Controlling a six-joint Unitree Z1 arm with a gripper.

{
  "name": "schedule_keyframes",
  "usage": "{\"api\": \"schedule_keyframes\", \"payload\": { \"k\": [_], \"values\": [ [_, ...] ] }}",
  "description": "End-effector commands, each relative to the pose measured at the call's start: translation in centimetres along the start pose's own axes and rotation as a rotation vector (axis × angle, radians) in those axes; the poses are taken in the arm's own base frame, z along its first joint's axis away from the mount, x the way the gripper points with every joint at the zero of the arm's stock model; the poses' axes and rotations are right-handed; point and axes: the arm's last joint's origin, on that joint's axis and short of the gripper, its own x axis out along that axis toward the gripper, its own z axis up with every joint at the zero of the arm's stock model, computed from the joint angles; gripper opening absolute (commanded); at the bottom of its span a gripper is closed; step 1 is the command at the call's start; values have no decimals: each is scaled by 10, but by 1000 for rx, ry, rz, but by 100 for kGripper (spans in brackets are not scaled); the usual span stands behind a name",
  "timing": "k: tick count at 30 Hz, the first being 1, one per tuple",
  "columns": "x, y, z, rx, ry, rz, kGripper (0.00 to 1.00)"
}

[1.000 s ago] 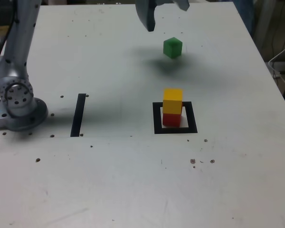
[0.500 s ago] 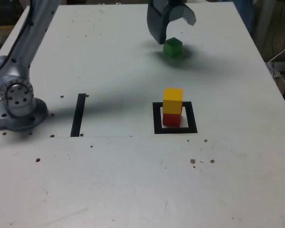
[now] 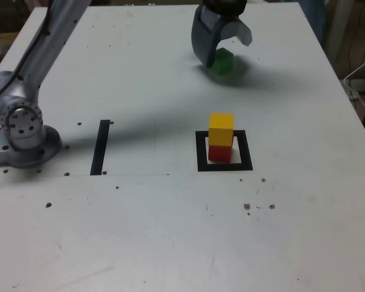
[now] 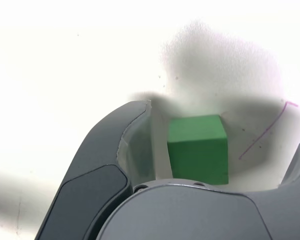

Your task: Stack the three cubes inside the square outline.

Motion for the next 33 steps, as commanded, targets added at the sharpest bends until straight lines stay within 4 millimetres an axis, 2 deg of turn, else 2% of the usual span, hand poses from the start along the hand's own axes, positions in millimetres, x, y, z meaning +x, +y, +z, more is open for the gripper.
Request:
{"api": "schedule_keyframes", "payload": {
  "k": [1,15,23,29,33],
  "values": [
    [1,-2,2,1,-2,-10,95],
    [8,-4,8,2,-9,-39,80],
    [13,-4,9,2,5,-47,60],
    [7,-3,8,1,-32,-29,40],
    [3,-3,10,2,-58,-12,33]
  ]
}}
